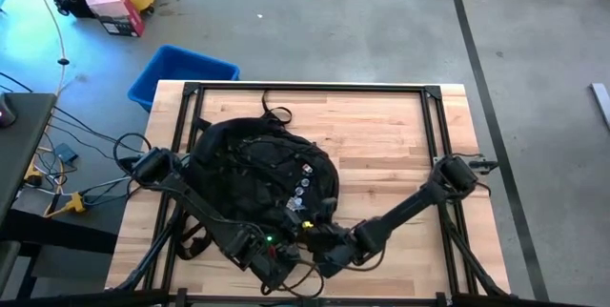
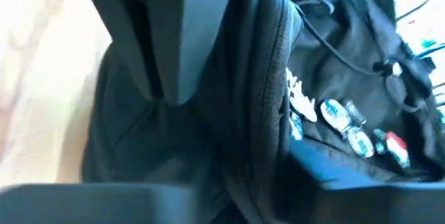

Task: Unpack backpack
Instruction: Close the black backpack, then return to Home Position

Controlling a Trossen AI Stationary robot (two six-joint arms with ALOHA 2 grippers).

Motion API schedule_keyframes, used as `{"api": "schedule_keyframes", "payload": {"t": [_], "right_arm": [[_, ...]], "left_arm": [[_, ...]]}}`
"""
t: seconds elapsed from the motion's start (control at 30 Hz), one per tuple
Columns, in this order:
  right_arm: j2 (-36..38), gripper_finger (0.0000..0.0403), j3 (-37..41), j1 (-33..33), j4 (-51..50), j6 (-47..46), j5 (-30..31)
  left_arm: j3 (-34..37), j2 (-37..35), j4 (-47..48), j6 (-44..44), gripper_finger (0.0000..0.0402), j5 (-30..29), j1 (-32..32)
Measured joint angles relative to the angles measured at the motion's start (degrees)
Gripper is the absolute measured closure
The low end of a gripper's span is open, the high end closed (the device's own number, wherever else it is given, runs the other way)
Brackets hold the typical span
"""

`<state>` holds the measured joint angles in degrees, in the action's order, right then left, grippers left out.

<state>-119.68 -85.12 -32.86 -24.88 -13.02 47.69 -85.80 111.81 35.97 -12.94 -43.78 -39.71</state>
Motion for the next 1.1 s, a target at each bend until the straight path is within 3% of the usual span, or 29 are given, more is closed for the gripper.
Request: {"api": "schedule_keyframes", "payload": {"t": [0.07, 0.27, 0.5, 0.83, 0.93, 1.1], "right_arm": [[0.0, 0.0379, -0.1, -0.1, -0.5, 0.2, -0.8], [0.1, 0.0393, 0.0, -2.7, -4.3, -3.5, 2.5], [0.1, 0.0393, 0.0, -3.9, -9.2, -9.1, 3.1], [3.3, 0.0393, 0.2, -5.7, -34.0, -32.3, 2.6], [3.6, 0.0394, 0.2, -7.2, -35.2, -35.6, 2.6], [4.1, 0.0394, 0.1, -8.7, -32.3, -36.1, 0.4]], "left_arm": [[0.0, 0.0, 1.6, 3.5, 0.0399, -1.9, -1.3], [1.6, -0.4, 15.0, 23.1, 0.0399, -7.4, -4.3], [11.0, -1.9, 18.8, 39.1, 0.04, -9.7, -8.0], [23.6, -8.0, 34.1, 67.1, 0.04, -2.4, -14.3], [27.6, -10.0, 33.3, 72.4, 0.04, -2.1, -14.9], [29.1, -11.1, 32.0, 74.1, 0.0401, -2.2, -15.3]]}}
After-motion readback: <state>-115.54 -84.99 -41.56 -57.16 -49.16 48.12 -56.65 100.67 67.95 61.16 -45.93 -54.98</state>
